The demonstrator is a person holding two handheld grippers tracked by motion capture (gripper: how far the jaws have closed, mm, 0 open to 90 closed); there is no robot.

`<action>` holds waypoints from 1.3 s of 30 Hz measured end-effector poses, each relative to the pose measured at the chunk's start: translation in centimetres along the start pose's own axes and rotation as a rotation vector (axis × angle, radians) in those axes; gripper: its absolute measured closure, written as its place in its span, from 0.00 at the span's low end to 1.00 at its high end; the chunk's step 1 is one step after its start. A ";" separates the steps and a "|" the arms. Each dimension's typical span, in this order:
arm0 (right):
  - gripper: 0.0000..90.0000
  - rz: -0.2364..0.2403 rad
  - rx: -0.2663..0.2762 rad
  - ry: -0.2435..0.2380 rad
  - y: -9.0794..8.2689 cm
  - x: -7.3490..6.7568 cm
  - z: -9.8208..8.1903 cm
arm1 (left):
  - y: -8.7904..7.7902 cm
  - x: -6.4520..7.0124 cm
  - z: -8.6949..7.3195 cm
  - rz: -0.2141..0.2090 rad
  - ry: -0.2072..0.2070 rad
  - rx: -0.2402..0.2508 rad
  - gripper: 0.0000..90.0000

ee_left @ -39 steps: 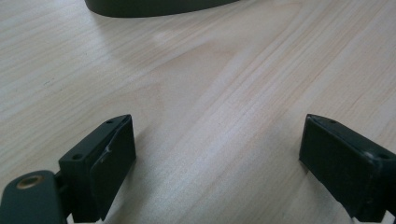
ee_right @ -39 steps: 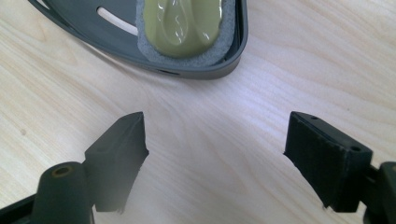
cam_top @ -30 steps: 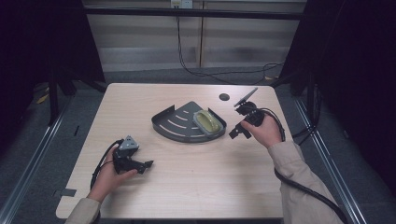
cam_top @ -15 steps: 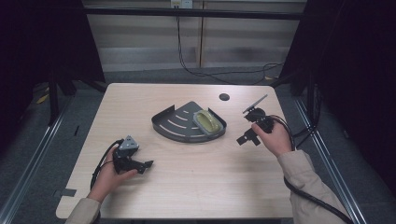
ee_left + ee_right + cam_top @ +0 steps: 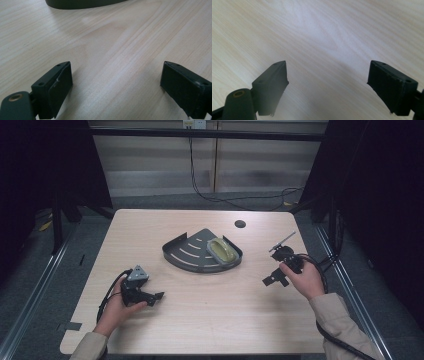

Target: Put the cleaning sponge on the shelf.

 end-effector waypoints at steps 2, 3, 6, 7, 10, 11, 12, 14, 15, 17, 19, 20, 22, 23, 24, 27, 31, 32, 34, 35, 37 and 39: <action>0.18 -0.001 -0.006 -0.006 0.2 0.2 -0.6 | 0.0 0.0 0.0 0.000 -0.001 0.001 0.11; 0.18 -0.011 -0.014 -0.010 0.2 0.3 -0.9 | 0.0 0.0 0.0 0.000 0.000 0.000 0.11; 0.18 -0.018 -0.032 -0.011 0.3 0.3 -1.6 | 0.0 0.0 0.0 0.000 -0.001 0.001 0.11; 0.18 -0.018 -0.029 -0.015 0.4 0.3 -1.9 | 0.0 0.0 0.0 0.000 0.000 0.000 0.11; 0.18 0.000 -0.038 -0.008 0.6 0.1 -2.7 | 0.0 0.0 0.0 0.000 -0.001 0.000 0.11; 0.18 -0.008 -0.037 -0.014 0.6 0.2 -2.9 | 0.0 0.0 0.0 0.000 0.000 0.000 0.11; 0.18 -0.013 -0.046 -0.012 0.6 0.2 -3.1 | 0.0 0.0 0.0 0.000 0.000 0.000 0.11; 0.18 -0.021 -0.049 -0.017 0.7 0.3 -3.6 | 0.0 0.0 0.0 0.000 0.000 0.000 0.11; 0.18 -0.005 -0.044 -0.018 0.7 0.3 -3.9 | 0.0 0.0 0.0 0.000 0.000 0.001 0.11; 0.18 -0.002 -0.050 -0.004 0.8 0.4 -4.5 | 0.0 0.0 0.0 0.000 0.000 0.000 0.11; 0.18 -0.009 -0.043 0.000 0.8 0.7 -4.9 | 0.0 0.0 0.0 0.000 0.000 0.001 0.11; 0.18 -0.013 -0.043 0.001 0.8 0.8 -5.1 | 0.0 0.0 0.0 0.000 0.000 0.000 0.11; 0.18 -0.014 -0.036 0.016 0.8 0.8 -5.5 | 0.0 0.0 0.0 0.000 0.000 0.000 0.11; 0.18 -0.008 -0.035 0.014 0.9 0.8 -5.7 | 0.0 0.0 0.0 0.000 0.000 0.000 0.11; 0.18 -0.004 -0.030 0.010 1.0 0.8 -5.9 | 0.0 0.0 0.0 0.000 0.000 0.000 0.11; 0.18 -0.003 -0.018 0.013 1.1 0.8 -6.4 | 0.0 0.0 0.0 0.000 0.000 0.001 0.11; 0.18 0.003 -0.016 0.017 1.2 0.9 -7.1 | 0.0 0.0 0.0 0.000 0.000 0.001 0.11; 0.18 0.005 -0.018 0.021 1.2 0.9 -7.2 | 0.0 0.0 0.0 0.000 0.000 0.001 0.11; 0.18 0.006 -0.012 0.024 1.3 0.9 -7.6 | 0.0 0.0 0.0 0.000 -0.001 0.000 0.11; 0.18 0.009 -0.009 0.029 1.4 1.0 -7.8 | 0.0 0.0 0.0 0.000 0.000 0.001 0.11; 0.18 0.011 -0.011 0.028 1.6 1.1 -8.1 | 0.0 0.0 0.0 0.000 -0.001 0.001 0.11; 0.18 0.009 -0.008 0.035 1.9 1.1 -8.5 | 0.0 0.0 0.0 0.000 -0.001 0.000 0.11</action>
Point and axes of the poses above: each handheld gripper's, and its own axes: y roughly forward along the jaws, z roughly out of its top, x roughly to its right, the point moved 5 cm from there along y, roughly forward along the jaws, and after that the axes turned 1 degree about y, right-handed, at the moved point
